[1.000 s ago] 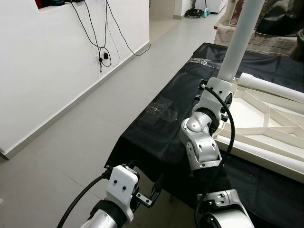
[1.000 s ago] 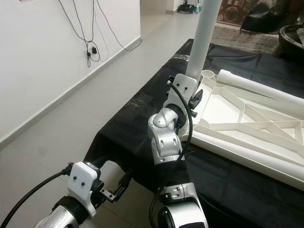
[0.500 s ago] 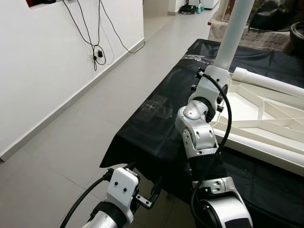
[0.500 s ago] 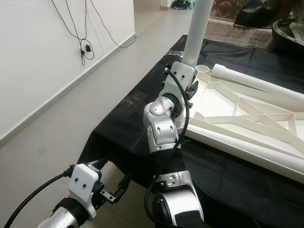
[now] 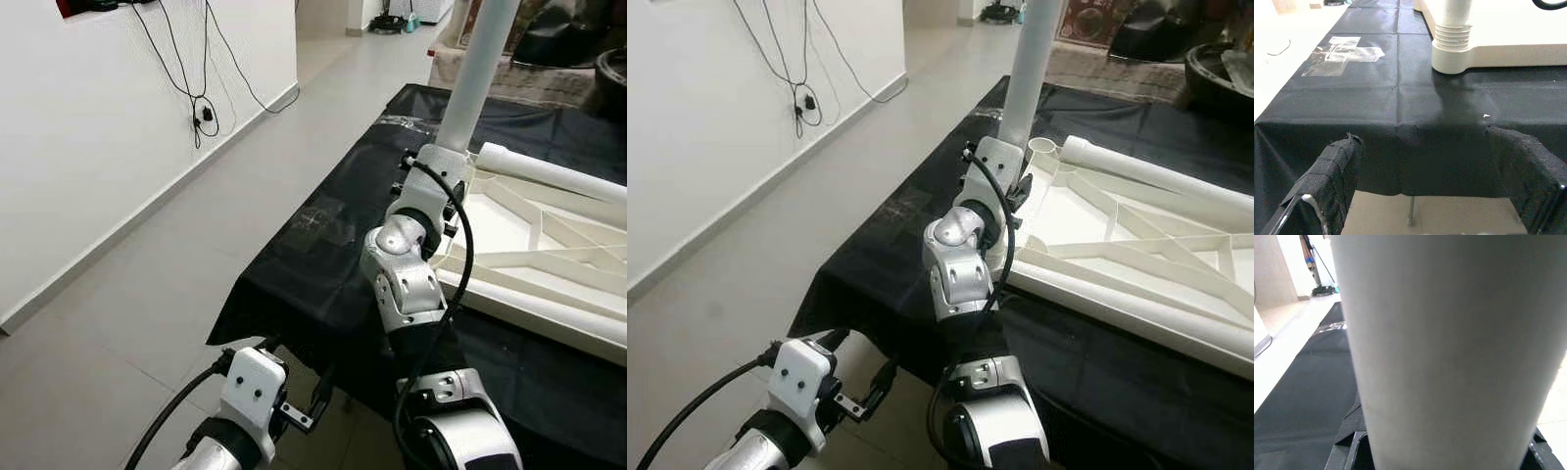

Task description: Building children table

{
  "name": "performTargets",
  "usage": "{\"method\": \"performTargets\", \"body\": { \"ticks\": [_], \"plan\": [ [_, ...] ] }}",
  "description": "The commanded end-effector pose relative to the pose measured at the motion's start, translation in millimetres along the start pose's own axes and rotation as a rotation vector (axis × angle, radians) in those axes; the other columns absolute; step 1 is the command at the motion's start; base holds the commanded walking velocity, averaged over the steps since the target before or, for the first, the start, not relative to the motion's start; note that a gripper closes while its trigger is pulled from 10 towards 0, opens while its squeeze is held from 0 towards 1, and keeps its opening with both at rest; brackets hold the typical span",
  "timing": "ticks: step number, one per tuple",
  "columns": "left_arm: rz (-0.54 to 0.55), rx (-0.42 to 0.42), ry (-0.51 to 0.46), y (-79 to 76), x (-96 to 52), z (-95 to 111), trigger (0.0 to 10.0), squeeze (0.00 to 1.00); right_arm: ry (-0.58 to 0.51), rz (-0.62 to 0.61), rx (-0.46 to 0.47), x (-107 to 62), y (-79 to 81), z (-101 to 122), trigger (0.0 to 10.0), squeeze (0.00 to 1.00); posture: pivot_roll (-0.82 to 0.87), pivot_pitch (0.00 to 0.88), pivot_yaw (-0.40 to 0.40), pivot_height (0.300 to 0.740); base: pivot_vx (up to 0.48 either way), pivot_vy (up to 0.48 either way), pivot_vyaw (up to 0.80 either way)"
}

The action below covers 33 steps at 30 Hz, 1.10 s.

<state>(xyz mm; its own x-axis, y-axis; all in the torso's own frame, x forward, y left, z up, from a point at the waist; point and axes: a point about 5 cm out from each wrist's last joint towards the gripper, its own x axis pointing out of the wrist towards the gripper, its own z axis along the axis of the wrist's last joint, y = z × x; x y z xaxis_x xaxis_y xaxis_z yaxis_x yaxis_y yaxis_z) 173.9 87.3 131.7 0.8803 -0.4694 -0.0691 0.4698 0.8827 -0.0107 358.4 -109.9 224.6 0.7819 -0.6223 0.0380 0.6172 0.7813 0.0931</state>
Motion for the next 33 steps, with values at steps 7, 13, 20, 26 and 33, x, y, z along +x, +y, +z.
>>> {"method": "performTargets", "body": {
  "ticks": [7, 13, 20, 26, 33],
  "plan": [
    [0.009, 0.019, 0.021, 2.7, -4.5, -4, 10.0, 0.0, 0.201, -0.009, -0.027, -21.6, -5.9, -52, 10.0, 0.0, 0.08, 0.122, 0.03, 0.74, 0.0, 0.0, 0.0],
    [-0.005, 0.037, 0.024, 1.4, -4.1, -4, 10.0, 0.0, 0.177, 0.0, -0.024, -22.0, -5.3, -50, 10.0, 0.0, 0.08, 0.118, 0.034, 0.74, 0.0, 0.0, 0.0],
    [-0.006, 0.037, 0.027, 0.8, -4.7, -5, 10.0, 0.0, 0.21, -0.033, -0.016, -24.0, -10.9, -57, 10.0, 0.0, 0.08, 0.116, 0.033, 0.74, 0.0, 0.0, 0.0],
    [-0.007, 0.036, 0.032, 1.3, -5.6, -6, 10.0, 0.0, 0.264, -0.054, 0.038, -31.9, -22.0, -72, 10.0, 0.0, 0.08, 0.111, 0.039, 0.74, 0.0, 0.0, 0.0],
    [-0.008, 0.037, 0.035, 1.5, -6.6, -7, 10.0, 0.0, 0.284, -0.007, 0.06, -41.1, -24.3, -79, 10.0, 0.0, 0.08, 0.11, 0.043, 0.74, 0.0, 0.0, 0.0]
  ]
}}
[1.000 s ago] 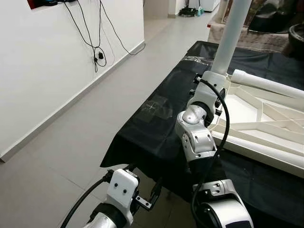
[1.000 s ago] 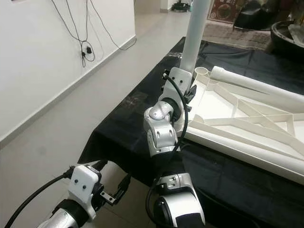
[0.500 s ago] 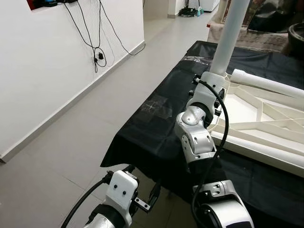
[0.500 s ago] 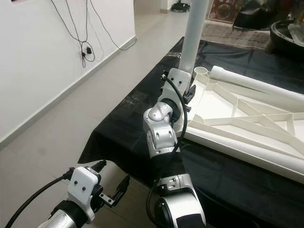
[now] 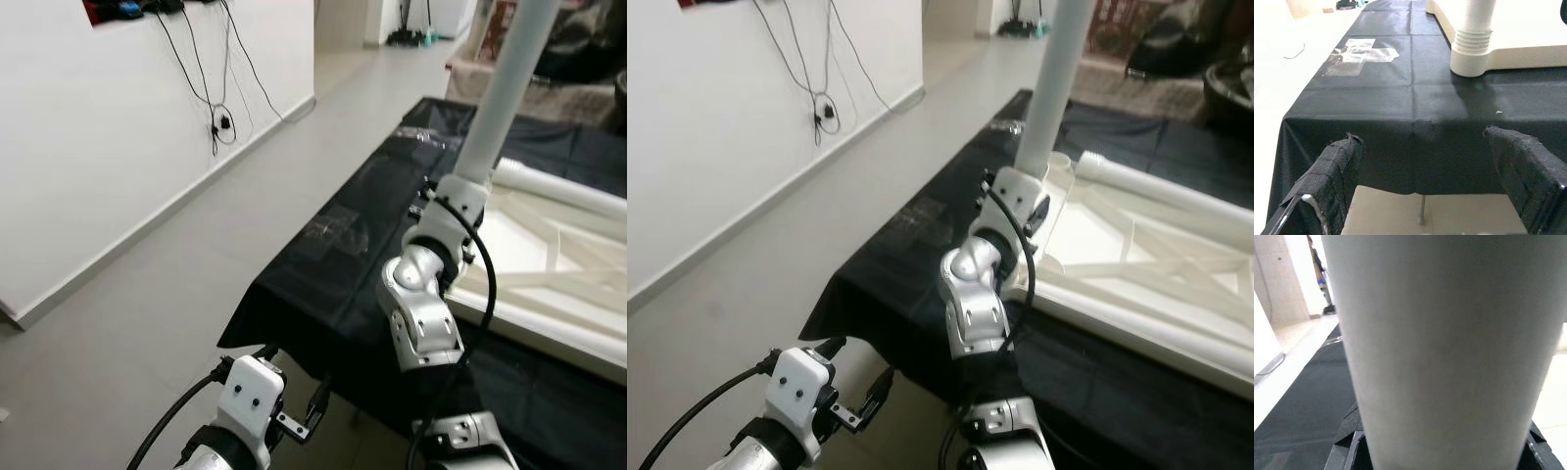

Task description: Building children table

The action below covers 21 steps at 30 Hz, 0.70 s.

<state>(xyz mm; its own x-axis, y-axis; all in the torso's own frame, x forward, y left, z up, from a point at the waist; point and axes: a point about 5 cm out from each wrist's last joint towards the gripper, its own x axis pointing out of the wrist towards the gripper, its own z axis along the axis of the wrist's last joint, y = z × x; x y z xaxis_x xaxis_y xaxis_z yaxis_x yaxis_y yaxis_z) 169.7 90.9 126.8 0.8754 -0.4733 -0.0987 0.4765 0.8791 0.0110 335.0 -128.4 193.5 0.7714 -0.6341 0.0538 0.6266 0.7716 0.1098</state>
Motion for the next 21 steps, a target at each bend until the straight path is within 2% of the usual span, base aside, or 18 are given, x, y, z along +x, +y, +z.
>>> {"method": "performTargets", "body": {
  "ticks": [1, 6, 18, 21],
  "plan": [
    [-0.002, 0.014, 0.005, 0.1, -1.5, -2, 10.0, 0.0, 0.301, 0.004, 0.042, -34.1, 6.1, -51, 10.0, 0.0, 0.08, 0.11, 0.043, 0.74, 0.0, 0.0, 0.0],
    [-0.002, 0.013, 0.009, 0.8, -1.5, -2, 10.0, 0.0, 0.265, 0.085, 0.014, -39.9, 13.3, -49, 10.0, 0.0, 0.08, 0.107, 0.044, 0.74, 0.0, 0.0, 0.0],
    [-0.001, 0.014, 0.008, 1.2, -1.6, -3, 10.0, 0.0, 0.236, 0.105, 0.029, -38.9, 19.5, -43, 10.0, 0.0, 0.08, 0.107, 0.045, 0.74, 0.0, 0.0, 0.0],
    [-0.001, 0.013, 0.008, 0.7, -0.7, -3, 10.0, 0.0, 0.227, 0.138, 0.004, -37.3, 21.1, -42, 10.0, 0.0, 0.08, 0.11, 0.04, 0.74, 0.0, 0.0, 0.0]
  ]
}}
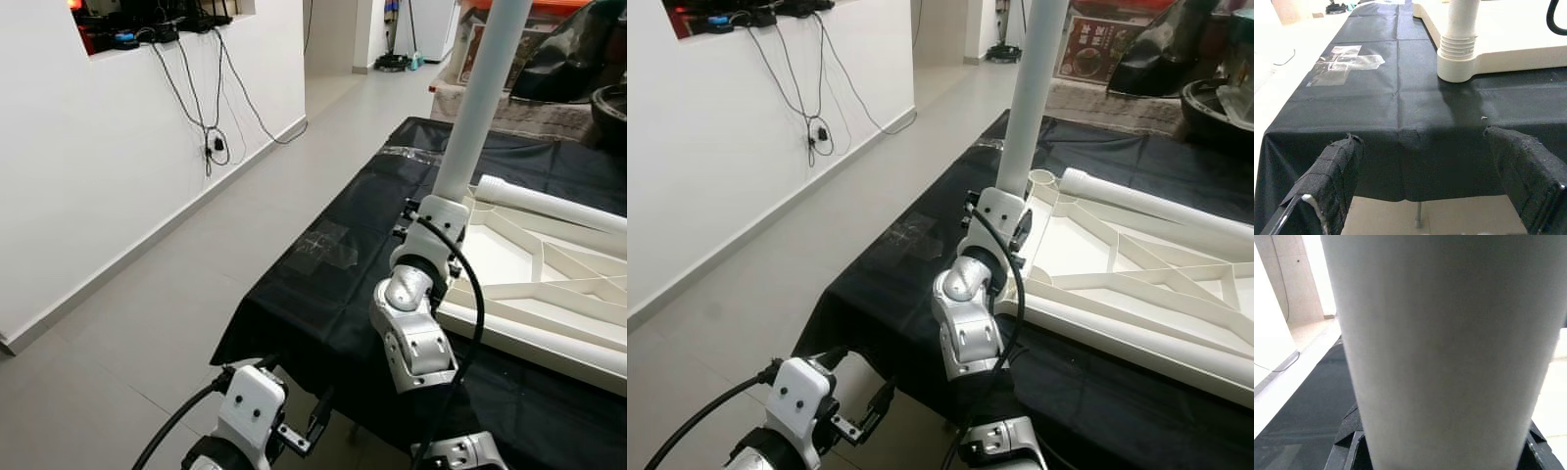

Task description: Building children table

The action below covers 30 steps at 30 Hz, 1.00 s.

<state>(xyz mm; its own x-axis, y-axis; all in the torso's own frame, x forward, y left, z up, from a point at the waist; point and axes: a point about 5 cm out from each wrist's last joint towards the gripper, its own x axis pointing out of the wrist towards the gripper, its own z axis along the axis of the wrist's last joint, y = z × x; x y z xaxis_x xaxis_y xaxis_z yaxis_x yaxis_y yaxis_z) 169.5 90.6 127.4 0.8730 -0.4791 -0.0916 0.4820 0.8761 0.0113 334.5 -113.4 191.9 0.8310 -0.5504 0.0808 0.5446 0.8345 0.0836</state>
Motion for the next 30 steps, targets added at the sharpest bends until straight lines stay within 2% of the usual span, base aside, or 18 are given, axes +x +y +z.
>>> {"method": "performTargets", "body": {
  "ticks": [1, 7, 24, 25, 27, 28, 30],
  "plan": [
    [0.006, 0.012, 0.014, 1.0, -0.2, -3, 10.0, 0.0, 0.247, 0.043, 0.031, -26.4, 14.5, -40, 10.0, 0.0, 0.08, 0.112, 0.037, 0.74, 0.0, 0.0, 0.0],
    [0.009, 0.011, 0.009, 0.3, 1.5, -2, 10.0, 0.0, 0.24, 0.073, -0.011, -24.2, 19.1, -38, 10.0, 0.0, 0.08, 0.115, 0.03, 0.74, 0.0, 0.0, 0.0],
    [0.009, 0.012, 0.005, -0.5, 1.6, -3, 10.0, 0.0, 0.245, 0.116, 0.012, -26.1, 28.3, -35, 10.0, 0.0, 0.07, 0.118, 0.026, 0.74, 0.0, 0.0, 0.0],
    [0.008, 0.012, 0.006, -0.3, 1.7, -3, 10.0, 0.0, 0.231, 0.125, 0.026, -26.3, 30.1, -31, 10.0, 1.0, 0.07, 0.117, 0.026, 0.74, 0.0, 0.0, 0.0],
    [0.008, 0.012, 0.006, -0.3, 1.7, -3, 10.0, 0.0, 0.231, 0.125, 0.026, -26.3, 30.1, -31, 10.0, 1.0, 0.07, 0.117, 0.026, 0.74, 0.0, 0.0, 0.0],
    [0.008, 0.011, 0.007, -0.1, 1.8, -3, 10.0, 0.0, 0.226, 0.128, 0.037, -26.5, 30.6, -30, 10.0, 0.0, 0.07, 0.117, 0.026, 0.74, 0.0, 0.0, 0.0],
    [0.008, 0.011, 0.008, 0.2, 1.9, -4, 10.0, 0.0, 0.228, 0.13, 0.05, -26.9, 30.9, -29, 10.0, 0.0, 0.07, 0.116, 0.026, 0.74, 0.0, 0.0, 0.0]
  ]
}}
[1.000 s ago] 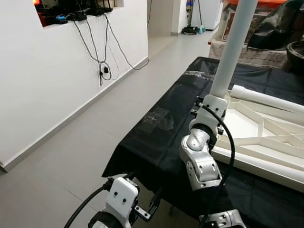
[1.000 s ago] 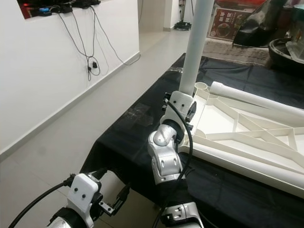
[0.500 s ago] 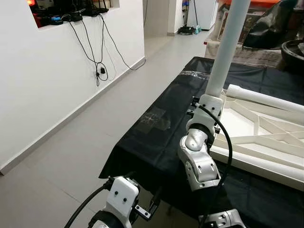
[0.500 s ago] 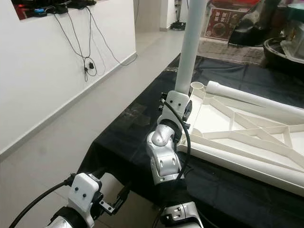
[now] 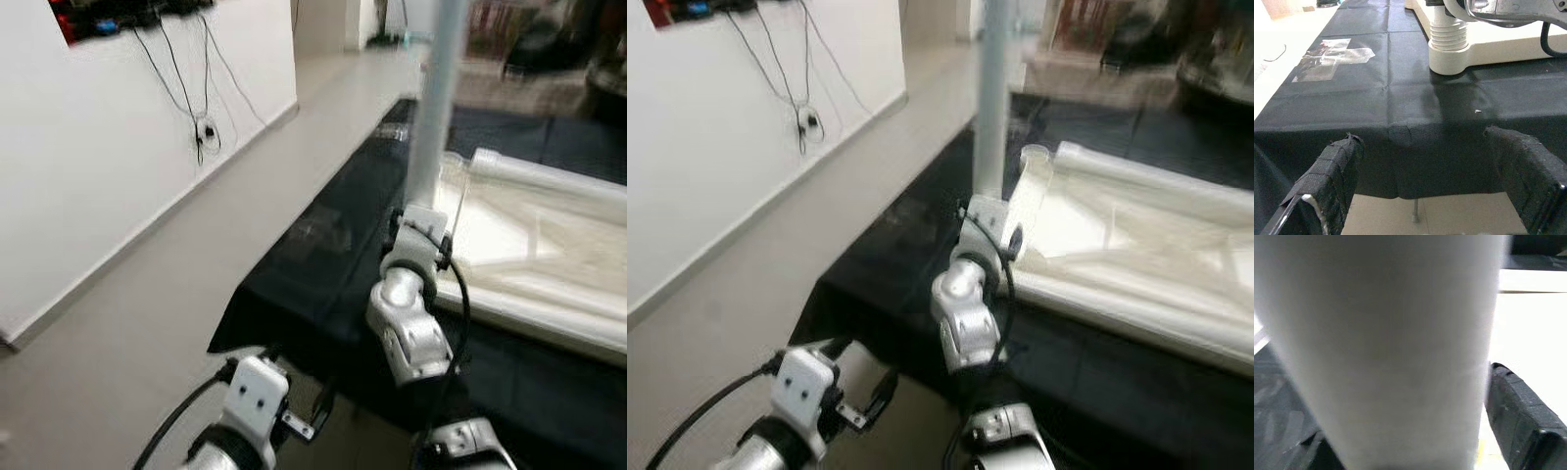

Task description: Building children table

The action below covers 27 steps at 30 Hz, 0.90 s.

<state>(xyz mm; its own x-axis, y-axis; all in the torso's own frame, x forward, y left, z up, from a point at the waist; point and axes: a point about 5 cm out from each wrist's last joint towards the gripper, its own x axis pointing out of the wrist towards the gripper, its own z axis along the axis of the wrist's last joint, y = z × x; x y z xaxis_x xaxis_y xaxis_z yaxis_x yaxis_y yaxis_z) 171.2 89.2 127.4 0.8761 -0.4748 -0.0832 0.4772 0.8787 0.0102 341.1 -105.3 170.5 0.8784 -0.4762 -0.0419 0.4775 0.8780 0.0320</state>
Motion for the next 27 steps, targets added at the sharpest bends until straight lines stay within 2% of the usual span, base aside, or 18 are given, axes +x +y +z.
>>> {"method": "performTargets", "body": {
  "ticks": [1, 12, 13, 14, 15, 27],
  "plan": [
    [0.002, 0.013, 0.016, 0.6, -0.3, -4.0, 10.0, 0.0, 0.095, 0.058, 0.1, -23.2, 24.7, -9.2, 10.0, 0.0, 0.07, 0.116, 0.026, 0.74, 0.0, 0.0, 0.0],
    [-0.001, 0.014, 0.022, 1.4, -0.6, -5.6, 10.0, 0.0, 0.063, 0.074, 0.105, -25.0, 20.4, -5.1, 10.0, 0.0, 0.07, 0.116, 0.033, 0.74, 0.0, 0.0, 0.0],
    [-0.001, 0.014, 0.022, 1.5, -0.5, -5.6, 10.0, 0.0, 0.062, 0.059, 0.101, -24.0, 18.7, -6.0, 1.1, 0.0, 0.07, 0.116, 0.033, 0.74, 0.0, 0.0, 0.0],
    [-0.001, 0.014, 0.022, 1.5, -0.5, -5.6, 10.0, 0.0, 0.062, 0.059, 0.101, -24.0, 18.7, -6.0, 1.1, 0.0, 0.07, 0.116, 0.033, 0.74, 0.0, 0.0, 0.0],
    [-0.002, 0.016, 0.021, 1.6, -0.5, -5.6, 10.0, 0.0, 0.067, 0.049, 0.107, -23.0, 17.3, -6.6, 0.0, 0.0, 0.07, 0.116, 0.033, 0.74, 0.0, 0.0, 0.0],
    [0.002, 0.018, 0.022, 2.5, -0.8, -5.6, 10.0, 0.0, 0.06, 0.077, 0.142, -22.7, 20.7, -3.2, 0.0, 0.0, 0.07, 0.114, 0.037, 0.74, 0.0, 0.0, 0.0]
  ]
}}
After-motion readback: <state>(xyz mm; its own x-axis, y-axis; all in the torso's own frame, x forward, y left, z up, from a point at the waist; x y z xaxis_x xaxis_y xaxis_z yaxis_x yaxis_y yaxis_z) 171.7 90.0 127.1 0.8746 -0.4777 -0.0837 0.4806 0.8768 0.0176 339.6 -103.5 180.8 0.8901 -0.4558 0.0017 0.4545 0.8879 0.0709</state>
